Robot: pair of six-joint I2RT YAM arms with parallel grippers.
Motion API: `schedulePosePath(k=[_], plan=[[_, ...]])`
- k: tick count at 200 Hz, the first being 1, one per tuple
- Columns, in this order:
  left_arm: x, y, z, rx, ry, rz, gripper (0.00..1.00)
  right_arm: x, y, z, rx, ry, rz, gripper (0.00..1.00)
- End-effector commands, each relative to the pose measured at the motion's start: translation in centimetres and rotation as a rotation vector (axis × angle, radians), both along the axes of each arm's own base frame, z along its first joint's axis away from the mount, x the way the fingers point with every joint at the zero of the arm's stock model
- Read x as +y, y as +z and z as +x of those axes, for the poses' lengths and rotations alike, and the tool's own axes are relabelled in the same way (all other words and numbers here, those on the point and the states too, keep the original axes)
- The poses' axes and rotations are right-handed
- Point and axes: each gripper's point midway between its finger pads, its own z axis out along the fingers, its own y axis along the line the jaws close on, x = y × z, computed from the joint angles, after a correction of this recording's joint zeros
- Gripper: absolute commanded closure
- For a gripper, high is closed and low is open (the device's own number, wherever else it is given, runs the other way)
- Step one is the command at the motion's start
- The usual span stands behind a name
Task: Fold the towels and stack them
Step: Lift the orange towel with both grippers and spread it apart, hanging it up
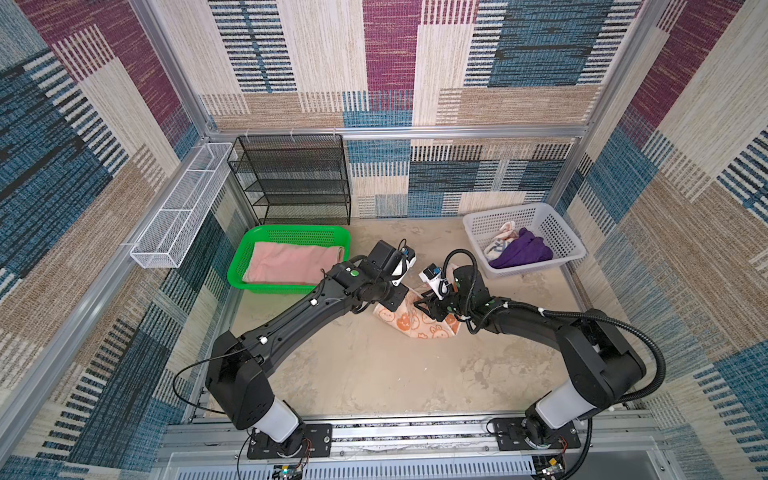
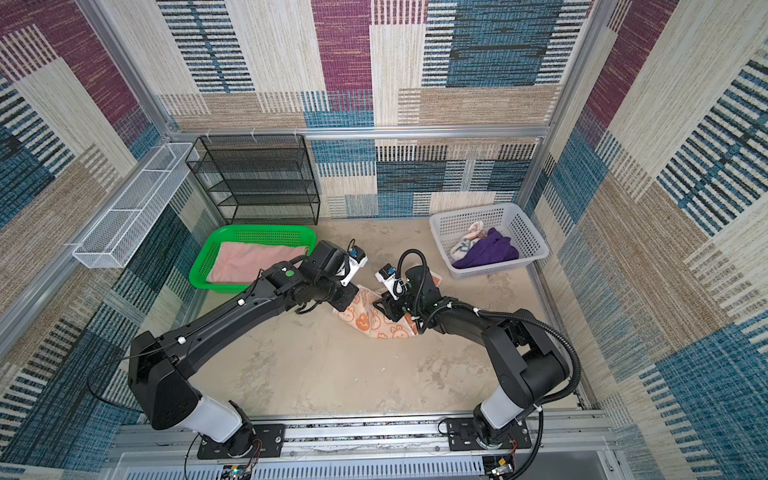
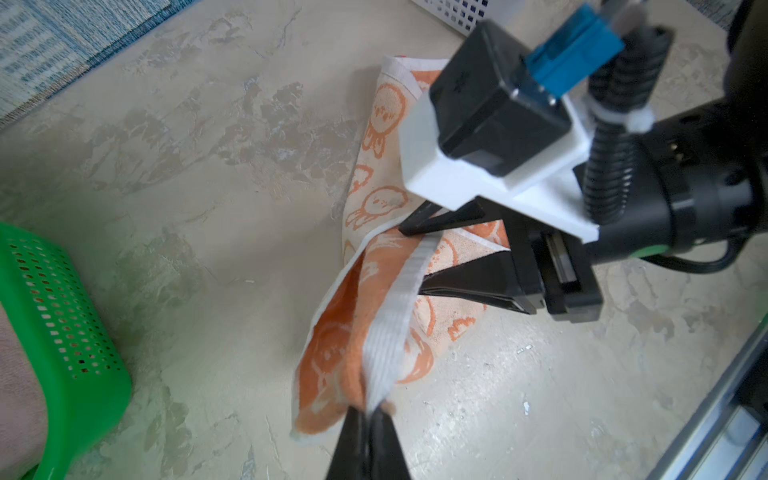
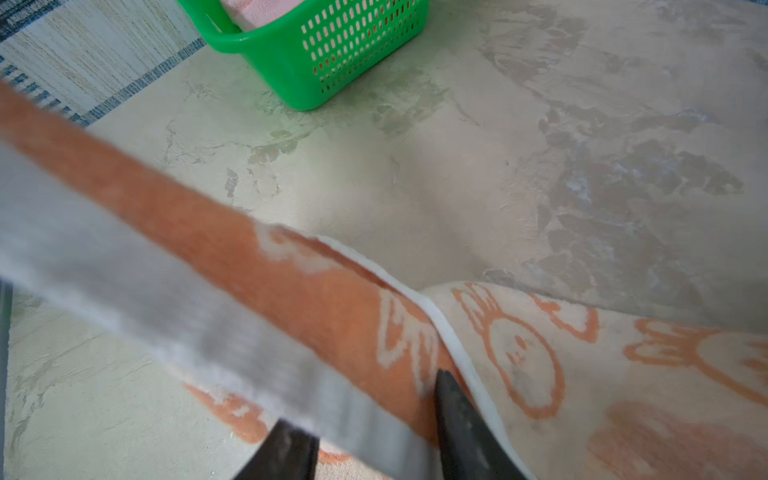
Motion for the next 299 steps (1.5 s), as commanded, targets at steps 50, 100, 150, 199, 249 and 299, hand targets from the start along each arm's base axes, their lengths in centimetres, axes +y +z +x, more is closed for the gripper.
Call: schedulePosePath(k=[50, 100, 150, 199, 249, 299], plan=[[0.9, 3.0, 0.2, -0.066, 0.000, -0.042, 1.00, -1.1, -1.4, 1.7, -0.003, -0.104, -0.039, 0.72], [1.6, 2.7, 0.2, -0.060, 0.017, -0.043, 1.00, -1.7, -2.5, 2.6, 0.007, -0.154, -0.060, 0.82], [2.1, 2.4, 0.4, -0.053, 0.038, -0.055, 1.00, -1.6, -3.1, 2.8, 0.028, -0.149, -0.066, 0.92], [2.7, 3.0, 1.6, -0.070, 0.108, -0.076, 1.00, -3.3, 1.7, 5.0, -0.052, -0.290, -0.078, 1.00], [3.9, 10.5, 4.1, -0.242, 0.219, -0.113, 1.00, -7.8, 16.0, 7.4, -0.310, -0.544, -0.106, 1.00], [3.8, 18.1, 3.1, -0.324, 0.191, -0.221, 1.00, -9.8, 28.7, 5.3, -0.487, -0.581, -0.038, 1.00]])
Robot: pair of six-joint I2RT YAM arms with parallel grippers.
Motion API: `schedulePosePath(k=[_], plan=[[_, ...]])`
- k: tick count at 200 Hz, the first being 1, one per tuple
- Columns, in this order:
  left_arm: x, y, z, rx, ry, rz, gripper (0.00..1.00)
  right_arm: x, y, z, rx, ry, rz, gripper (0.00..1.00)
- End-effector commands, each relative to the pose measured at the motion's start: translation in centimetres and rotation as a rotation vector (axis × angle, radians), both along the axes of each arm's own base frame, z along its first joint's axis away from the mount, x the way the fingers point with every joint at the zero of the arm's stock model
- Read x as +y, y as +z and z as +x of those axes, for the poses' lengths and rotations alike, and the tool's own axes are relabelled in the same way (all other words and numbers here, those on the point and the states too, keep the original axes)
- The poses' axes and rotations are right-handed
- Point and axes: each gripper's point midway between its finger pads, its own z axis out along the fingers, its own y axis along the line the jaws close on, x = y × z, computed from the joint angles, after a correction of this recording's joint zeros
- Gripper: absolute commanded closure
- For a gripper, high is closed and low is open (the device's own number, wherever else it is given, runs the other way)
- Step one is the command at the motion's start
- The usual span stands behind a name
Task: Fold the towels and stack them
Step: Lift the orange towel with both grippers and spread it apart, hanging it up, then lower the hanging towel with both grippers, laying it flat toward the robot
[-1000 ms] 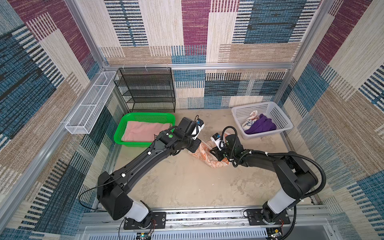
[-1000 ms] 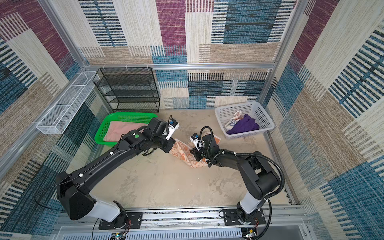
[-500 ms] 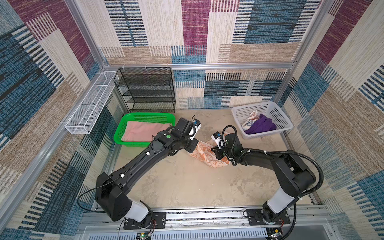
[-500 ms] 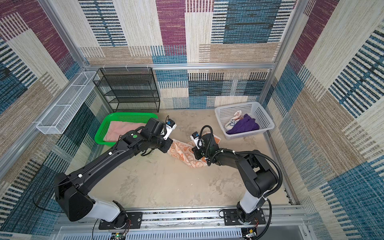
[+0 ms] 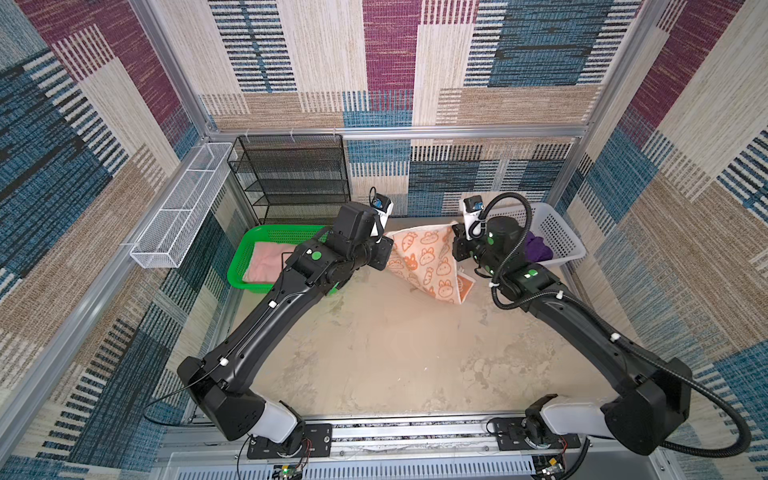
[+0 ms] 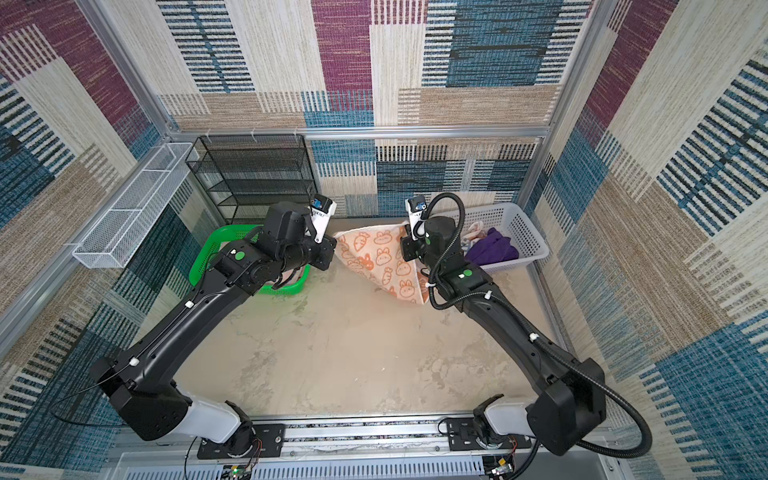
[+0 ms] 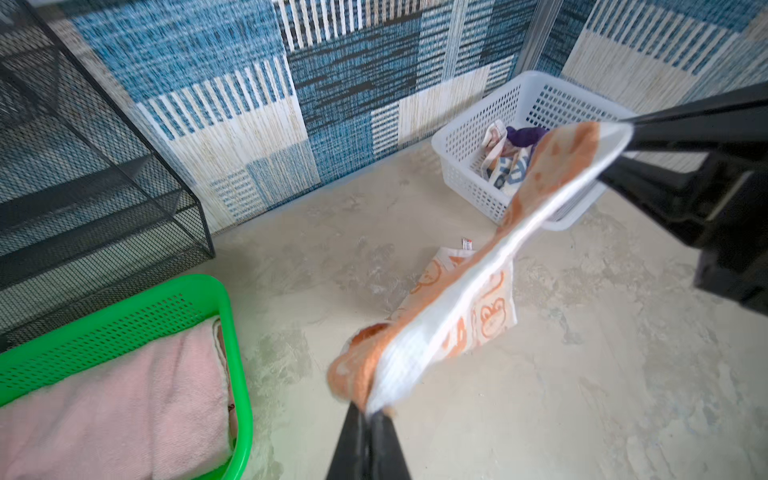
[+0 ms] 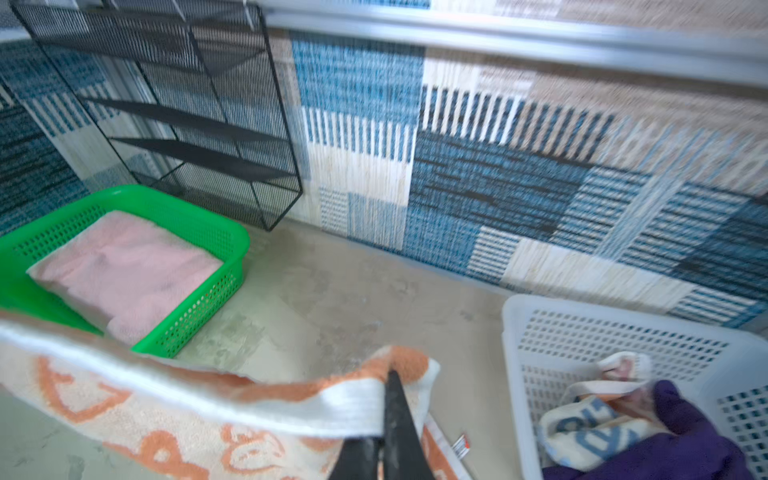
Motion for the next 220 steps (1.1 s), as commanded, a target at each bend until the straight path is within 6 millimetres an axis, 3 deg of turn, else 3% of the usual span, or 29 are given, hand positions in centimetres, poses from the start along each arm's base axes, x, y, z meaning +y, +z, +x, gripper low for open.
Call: schedulePosePath(k=[1, 29, 53, 94, 130, 149, 180, 201, 220], plan=[[0.3, 2.3, -1.1, -0.008, -0.013, -0.034, 1.00, -1.4, 2.9, -1.4, -0.018, -0.026, -0.041, 1.00], [0.5, 6.3, -3.1, -0.060, -0.052, -0.122, 1.00, -1.3, 7.8, -4.4, -0.094, 0.055, 0.009, 1.00], [0.9, 9.2, -5.2, -0.097, -0.091, -0.201, 1.00, -0.7, 10.8, -7.8, -0.133, 0.177, 0.064, 1.00], [0.2, 11.4, -10.0, -0.083, -0.243, -0.322, 1.00, -0.8, 13.9, -13.3, -0.190, 0.316, 0.176, 1.00], [1.4, 13.0, -11.9, -0.108, -0.239, -0.373, 1.00, -1.8, 16.9, -16.8, -0.252, 0.357, 0.263, 1.00], [2.5, 13.7, -12.3, -0.133, -0.206, -0.388, 1.00, -3.0, 17.4, -16.9, -0.261, 0.297, 0.283, 1.00], [4.4, 13.6, -11.9, -0.167, -0.115, -0.373, 1.00, -4.8, 15.5, -14.6, -0.214, 0.137, 0.275, 1.00], [4.7, 12.0, -10.4, -0.166, -0.052, -0.327, 1.00, -5.0, 13.1, -12.3, -0.177, 0.062, 0.245, 1.00], [4.7, 9.4, -8.0, -0.147, 0.034, -0.251, 1.00, -5.0, 10.2, -9.5, -0.137, -0.018, 0.195, 1.00]])
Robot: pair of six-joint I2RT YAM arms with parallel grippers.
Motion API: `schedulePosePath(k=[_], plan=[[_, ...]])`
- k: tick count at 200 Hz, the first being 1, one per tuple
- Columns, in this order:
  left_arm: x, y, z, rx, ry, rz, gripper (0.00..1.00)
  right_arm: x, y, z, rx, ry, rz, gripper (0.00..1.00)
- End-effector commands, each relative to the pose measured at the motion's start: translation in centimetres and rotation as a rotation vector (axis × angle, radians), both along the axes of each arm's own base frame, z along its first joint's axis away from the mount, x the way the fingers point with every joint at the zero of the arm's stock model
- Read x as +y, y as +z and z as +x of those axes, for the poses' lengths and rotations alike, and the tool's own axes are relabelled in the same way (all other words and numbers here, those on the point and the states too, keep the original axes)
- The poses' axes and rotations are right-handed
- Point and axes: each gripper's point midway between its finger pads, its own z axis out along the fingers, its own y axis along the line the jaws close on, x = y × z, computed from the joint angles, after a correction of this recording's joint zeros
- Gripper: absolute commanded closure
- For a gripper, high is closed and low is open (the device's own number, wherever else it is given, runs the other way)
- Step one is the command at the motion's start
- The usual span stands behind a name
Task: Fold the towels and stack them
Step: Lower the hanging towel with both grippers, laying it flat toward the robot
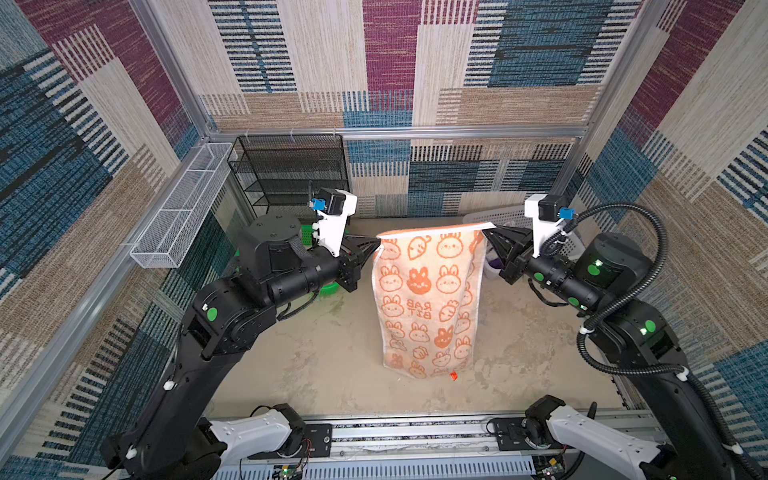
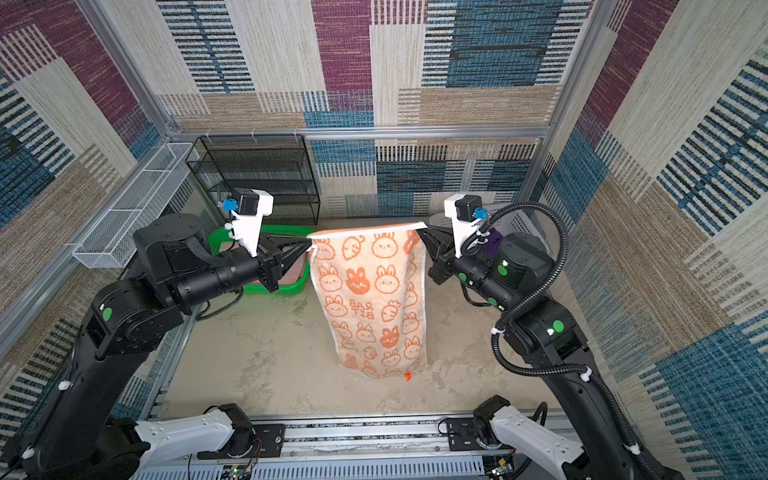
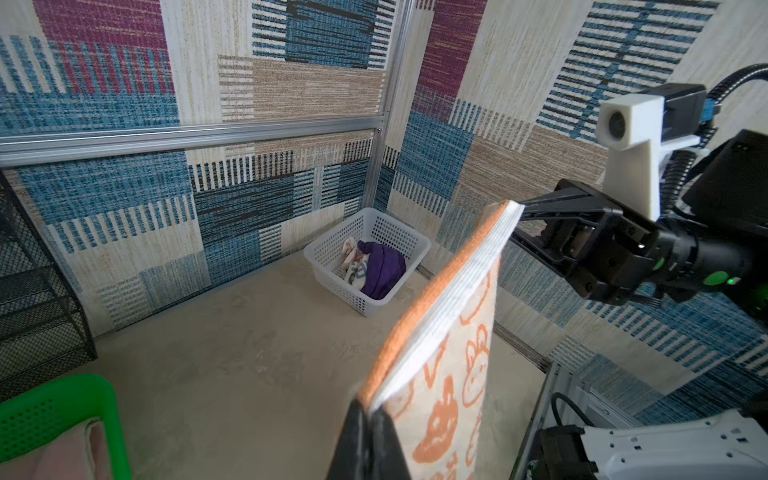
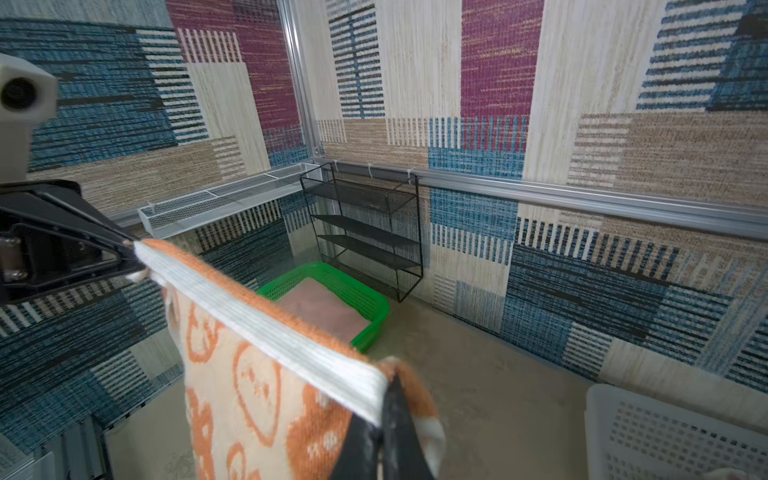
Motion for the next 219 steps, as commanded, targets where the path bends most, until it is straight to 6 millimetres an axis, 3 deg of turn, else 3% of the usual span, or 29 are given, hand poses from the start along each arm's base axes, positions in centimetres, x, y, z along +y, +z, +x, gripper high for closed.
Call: schedulePosePath(k=[1, 67, 112, 141, 166, 193, 219], plan=[[3.1, -2.6, 4.1, 0.015, 0.277, 0.098, 1.00, -3.8, -1.3, 4.4, 0.007, -0.312, 0.002, 1.00], [5.0, -11.3, 16.6, 0.115, 0.576, 0.323, 1.00, -3.8, -12.0, 15.7, 0.150, -0.454, -0.121, 1.00], [5.3, -18.8, 23.3, 0.187, 0.635, 0.468, 1.00, -3.1, -20.3, 21.1, 0.267, -0.451, -0.201, 1.00], [5.2, -23.7, 25.1, 0.237, 0.637, 0.555, 1.00, -2.5, -26.3, 22.9, 0.355, -0.441, -0.270, 1.00], [5.2, -26.4, 25.7, 0.266, 0.635, 0.582, 1.00, -2.4, -29.7, 23.3, 0.401, -0.431, -0.308, 1.00], [4.9, -28.0, 25.6, 0.303, 0.602, 0.582, 1.00, -2.2, -31.1, 22.7, 0.428, -0.408, -0.320, 1.00], [4.4, -28.5, 24.8, 0.326, 0.564, 0.564, 1.00, -2.3, -30.7, 21.6, 0.423, -0.393, -0.312, 1.00]])
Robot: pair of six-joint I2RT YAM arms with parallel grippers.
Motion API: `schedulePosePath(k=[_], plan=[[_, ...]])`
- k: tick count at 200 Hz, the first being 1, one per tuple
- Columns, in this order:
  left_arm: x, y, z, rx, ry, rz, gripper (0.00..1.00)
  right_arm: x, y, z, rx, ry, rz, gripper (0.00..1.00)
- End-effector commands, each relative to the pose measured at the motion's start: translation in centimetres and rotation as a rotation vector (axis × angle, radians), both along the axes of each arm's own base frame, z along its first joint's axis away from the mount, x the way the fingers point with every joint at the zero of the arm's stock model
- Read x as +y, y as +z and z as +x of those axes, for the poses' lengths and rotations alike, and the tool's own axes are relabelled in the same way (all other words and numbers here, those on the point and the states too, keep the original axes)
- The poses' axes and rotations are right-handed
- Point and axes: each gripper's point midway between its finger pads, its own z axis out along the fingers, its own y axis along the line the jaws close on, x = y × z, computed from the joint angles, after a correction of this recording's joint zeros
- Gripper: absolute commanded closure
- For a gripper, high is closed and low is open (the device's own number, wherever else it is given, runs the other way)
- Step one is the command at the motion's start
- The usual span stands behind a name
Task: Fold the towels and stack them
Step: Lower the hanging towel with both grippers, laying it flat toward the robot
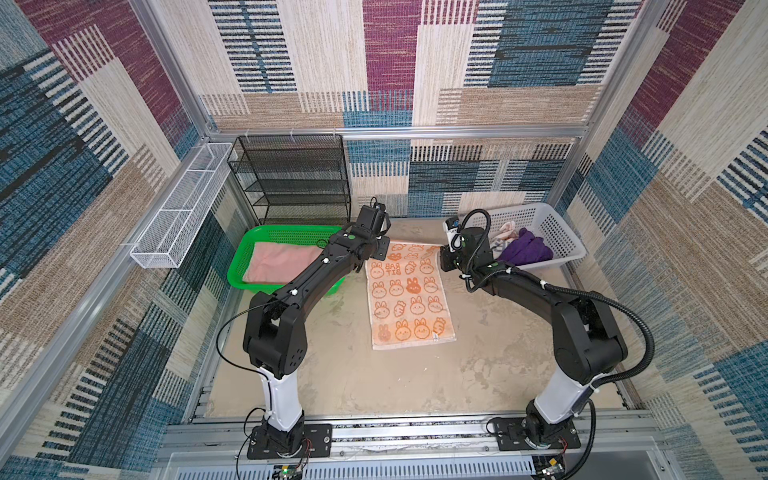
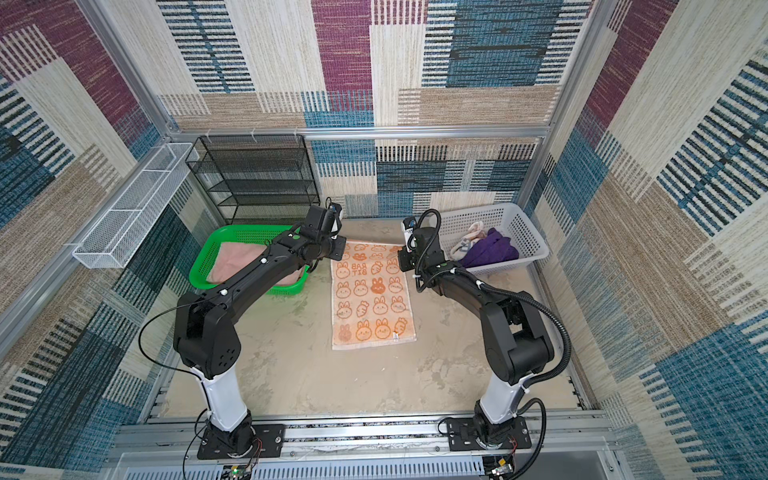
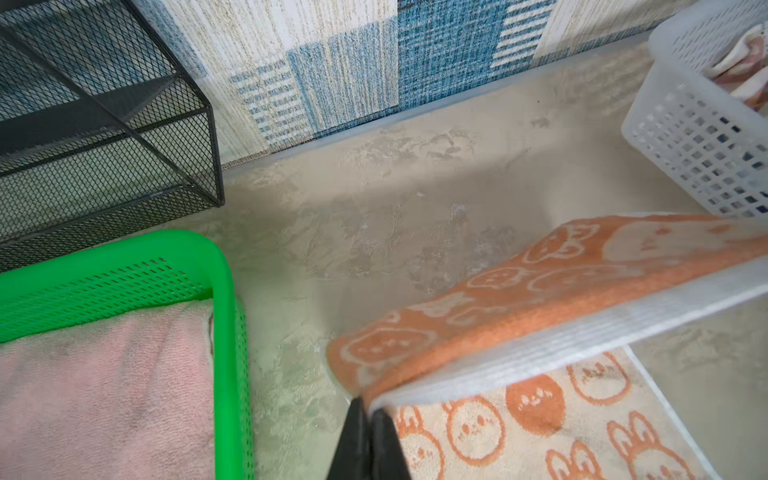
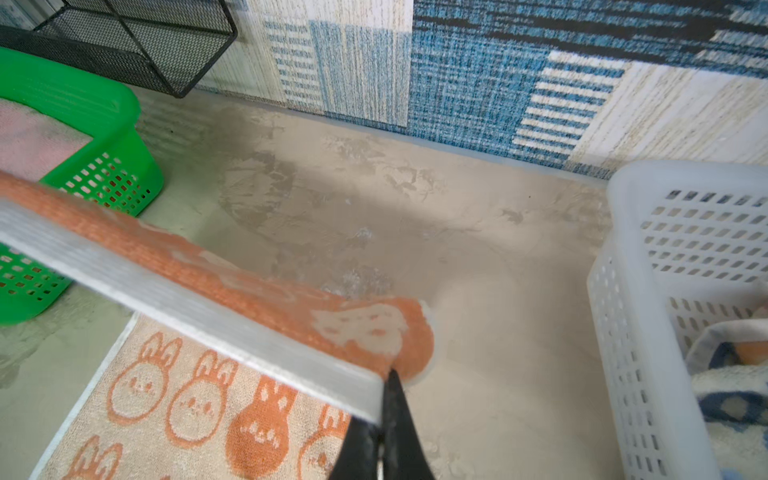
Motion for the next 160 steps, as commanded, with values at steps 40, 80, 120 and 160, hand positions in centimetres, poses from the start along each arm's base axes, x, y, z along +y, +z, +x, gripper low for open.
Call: schedulePosePath(k=[40, 80, 120, 160], plan=[[3.6, 0.5, -2.7, 0.021, 0.079, 0.045, 1.00, -3.5, 0.9, -2.5, -0.001, -0.097, -0.048, 1.00], [3.5, -0.6, -6.8, 0.099, 0.059, -0.063, 1.00, -4.0, -0.5, -6.9, 0.061, -0.091, -0.021, 1.00], [2.8, -2.9, -11.7, 0.208, 0.026, -0.166, 1.00, -2.8, -3.2, -12.0, 0.157, -0.064, 0.016, 1.00], [2.9, -5.5, -15.3, 0.283, 0.026, -0.178, 1.00, -1.6, -6.9, -16.5, 0.294, -0.046, 0.086, 1.00]])
